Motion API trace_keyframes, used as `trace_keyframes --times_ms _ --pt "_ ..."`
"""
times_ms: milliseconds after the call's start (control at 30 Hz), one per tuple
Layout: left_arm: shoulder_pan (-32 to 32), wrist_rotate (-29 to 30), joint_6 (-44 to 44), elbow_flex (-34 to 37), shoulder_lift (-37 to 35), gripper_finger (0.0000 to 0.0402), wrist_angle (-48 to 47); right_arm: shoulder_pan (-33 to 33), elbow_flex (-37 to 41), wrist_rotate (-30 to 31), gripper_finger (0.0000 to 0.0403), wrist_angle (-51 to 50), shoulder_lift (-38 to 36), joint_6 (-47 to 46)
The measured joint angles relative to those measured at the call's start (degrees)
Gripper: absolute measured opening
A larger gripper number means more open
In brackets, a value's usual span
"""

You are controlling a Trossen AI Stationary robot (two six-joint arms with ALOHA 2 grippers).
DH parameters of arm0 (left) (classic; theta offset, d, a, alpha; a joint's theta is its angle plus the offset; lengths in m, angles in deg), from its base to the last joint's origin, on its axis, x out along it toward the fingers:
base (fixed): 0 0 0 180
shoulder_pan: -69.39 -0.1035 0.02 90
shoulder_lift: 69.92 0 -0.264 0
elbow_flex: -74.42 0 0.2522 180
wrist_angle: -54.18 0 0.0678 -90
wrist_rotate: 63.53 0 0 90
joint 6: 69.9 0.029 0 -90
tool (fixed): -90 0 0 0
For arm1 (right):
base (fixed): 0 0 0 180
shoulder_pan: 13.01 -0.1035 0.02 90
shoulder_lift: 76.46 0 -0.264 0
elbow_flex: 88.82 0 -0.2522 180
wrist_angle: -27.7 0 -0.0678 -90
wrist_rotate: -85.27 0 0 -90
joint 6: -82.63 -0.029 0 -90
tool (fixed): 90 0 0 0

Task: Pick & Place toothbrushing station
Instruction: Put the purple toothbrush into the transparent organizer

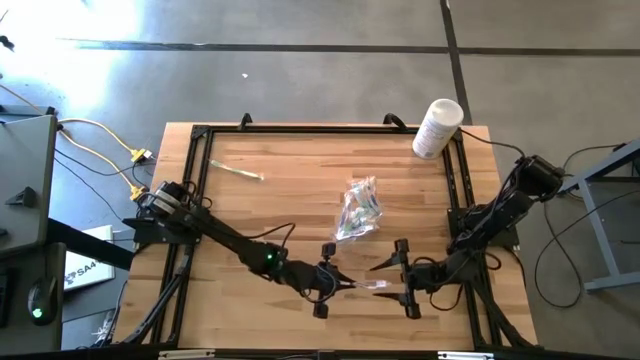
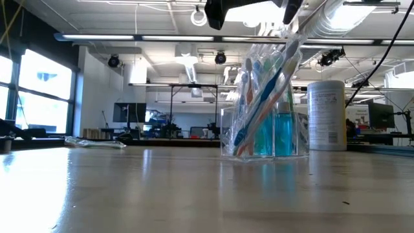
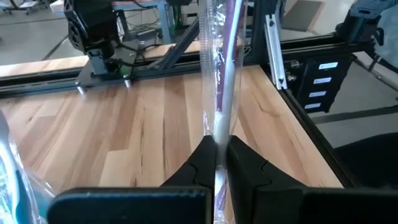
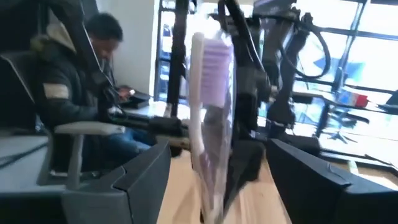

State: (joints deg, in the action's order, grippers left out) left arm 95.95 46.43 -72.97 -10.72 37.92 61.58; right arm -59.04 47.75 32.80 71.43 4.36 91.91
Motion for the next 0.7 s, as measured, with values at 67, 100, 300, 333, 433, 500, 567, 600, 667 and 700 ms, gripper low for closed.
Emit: trace_keyframes --times_ms 67,100,300,333,433,500,567,600,667,700 --pt "0.0 -0.01 0.18 0.0 0.0 0.0009 0.02 0.53 0.0 -1.27 0.0253 1.45 0.0 0.0" --pt "0.0 -0.03 0.24 0.0 0.0 0.0009 -0.15 0.87 0.0 -2.18 0.0249 1.91 0.0 0.0" --pt "0.0 -0.04 1.28 -0.02 0.0 0.0009 -0.78 3.11 0.0 -6.55 0.0222 3.55 -0.02 -0.48" --pt "0.0 -0.02 1.36 -0.02 0.0 0.0009 -0.83 3.38 0.0 -6.53 0.0215 3.24 -0.02 -0.5" --pt "-0.05 0.1 1.39 -0.02 0.0 0.0009 -0.88 3.81 0.0 -6.76 0.0183 2.71 -0.02 -0.5" --pt "-0.25 0.1 1.53 -0.02 0.0 0.0009 -1.2 3.82 0.0 -7.75 0.0151 2.67 -0.02 0.01" --pt "-0.7 0.04 1.48 -0.04 0.0 0.0009 -1.77 3.82 0.0 -8.85 0.0112 2.55 -0.02 1.59" --pt "-0.72 0.02 1.41 -0.04 0.0 0.0009 -2.12 3.82 0.0 -9.55 0.009 2.6 -0.02 2.47" --pt "-1.05 0.01 1.43 -0.04 0.0 0.0009 -2.26 3.84 0.0 -10.72 0.0044 2.59 -0.02 3.99" --pt "-1.21 -0.09 1.44 -0.04 0.0 0.0009 -2.23 3.84 0.0 -11.07 0.0024 2.59 -0.02 4.55"
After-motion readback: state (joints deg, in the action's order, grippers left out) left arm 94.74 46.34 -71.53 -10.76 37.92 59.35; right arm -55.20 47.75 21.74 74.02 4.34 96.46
